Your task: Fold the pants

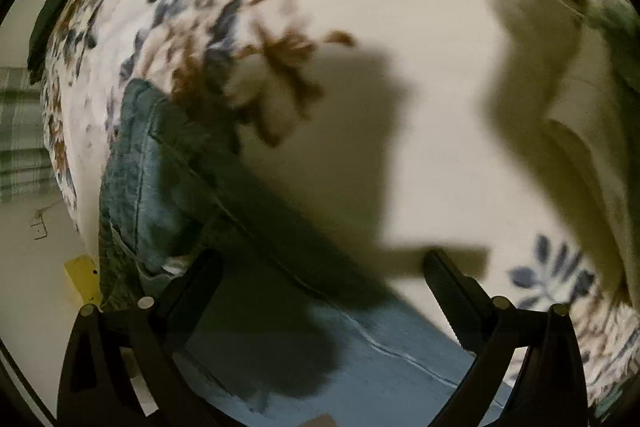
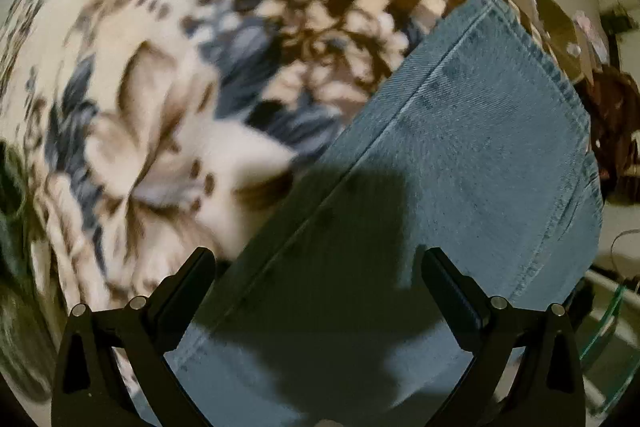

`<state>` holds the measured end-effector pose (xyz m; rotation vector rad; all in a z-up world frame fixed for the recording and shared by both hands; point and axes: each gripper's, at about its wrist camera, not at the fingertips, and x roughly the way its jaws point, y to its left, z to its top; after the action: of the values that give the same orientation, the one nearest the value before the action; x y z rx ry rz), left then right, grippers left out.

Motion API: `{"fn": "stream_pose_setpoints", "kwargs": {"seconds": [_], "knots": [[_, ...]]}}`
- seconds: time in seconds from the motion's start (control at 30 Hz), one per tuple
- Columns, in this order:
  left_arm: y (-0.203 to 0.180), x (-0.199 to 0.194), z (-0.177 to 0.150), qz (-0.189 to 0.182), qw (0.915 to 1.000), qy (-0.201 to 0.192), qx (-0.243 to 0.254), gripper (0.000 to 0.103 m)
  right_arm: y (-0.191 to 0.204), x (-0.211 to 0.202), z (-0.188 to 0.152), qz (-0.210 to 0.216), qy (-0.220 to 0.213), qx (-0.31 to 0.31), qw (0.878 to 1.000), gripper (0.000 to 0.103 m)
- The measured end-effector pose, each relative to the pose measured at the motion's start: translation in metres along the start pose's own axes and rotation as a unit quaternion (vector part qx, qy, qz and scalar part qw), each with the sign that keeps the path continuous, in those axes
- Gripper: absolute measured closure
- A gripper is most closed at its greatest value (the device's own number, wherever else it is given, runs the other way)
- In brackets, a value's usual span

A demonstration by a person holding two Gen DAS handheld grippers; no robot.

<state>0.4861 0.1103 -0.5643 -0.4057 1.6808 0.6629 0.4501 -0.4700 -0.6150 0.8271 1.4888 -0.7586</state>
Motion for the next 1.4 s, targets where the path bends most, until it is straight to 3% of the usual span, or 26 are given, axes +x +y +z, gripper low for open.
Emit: {"fn": "stream_pose_setpoints", "kwargs": {"seconds": [0.1, 0.17, 0.2, 0.23, 0.27, 0.33, 0.37, 0.47, 0.73, 0.97, 1.2, 1.4], "knots": [[0.006, -0.005, -0.006, 0.001, 0.9998, -0.017, -0.002, 0.023, -0.003, 0.011, 0.005, 0.008, 0.002, 0.019, 1.000, 0.007], [0.008, -0.009, -0.004, 0.003, 0.9994, -0.035, 0.005, 0.061, -0.005, 0.017, 0.006, 0.012, 0.004, 0.023, 1.000, 0.021], [0.008, -0.013, -0.007, 0.009, 0.9989, -0.044, 0.009, 0.067, -0.005, 0.019, 0.006, 0.011, 0.003, 0.020, 1.000, 0.025], [0.009, -0.019, -0.010, 0.004, 0.9985, -0.053, 0.014, 0.077, -0.004, 0.020, 0.005, 0.015, -0.001, 0.015, 1.000, 0.036], [0.010, -0.025, -0.014, -0.003, 0.9978, -0.063, 0.021, 0.089, -0.005, 0.020, 0.007, 0.017, -0.005, 0.010, 1.000, 0.055], [0.012, -0.040, -0.022, -0.019, 0.9954, -0.086, 0.038, 0.093, -0.006, 0.017, 0.009, 0.024, -0.018, 0.004, 1.000, 0.084], [0.013, -0.048, -0.027, -0.029, 0.9930, -0.103, 0.050, 0.097, -0.009, 0.017, 0.007, 0.031, -0.020, 0.004, 0.999, 0.088], [0.024, -0.064, -0.043, -0.054, 0.9875, -0.132, 0.067, 0.098, -0.021, 0.009, -0.001, 0.047, -0.029, 0.000, 0.998, 0.095], [0.087, -0.101, -0.095, -0.141, 0.9750, -0.166, 0.042, 0.101, -0.075, -0.034, -0.053, 0.096, -0.040, -0.034, 0.994, 0.096], [0.151, -0.104, -0.166, -0.167, 0.9691, -0.175, 0.051, 0.101, -0.159, -0.069, -0.099, 0.108, -0.030, -0.064, 0.992, 0.097], [0.206, -0.041, -0.234, -0.166, 0.9754, -0.139, 0.042, 0.101, -0.229, -0.037, -0.135, 0.072, 0.000, -0.089, 0.993, 0.097], [0.233, 0.033, -0.257, -0.147, 0.9842, -0.096, 0.020, 0.101, -0.268, 0.001, -0.151, 0.036, 0.019, -0.110, 0.993, 0.097]]}}
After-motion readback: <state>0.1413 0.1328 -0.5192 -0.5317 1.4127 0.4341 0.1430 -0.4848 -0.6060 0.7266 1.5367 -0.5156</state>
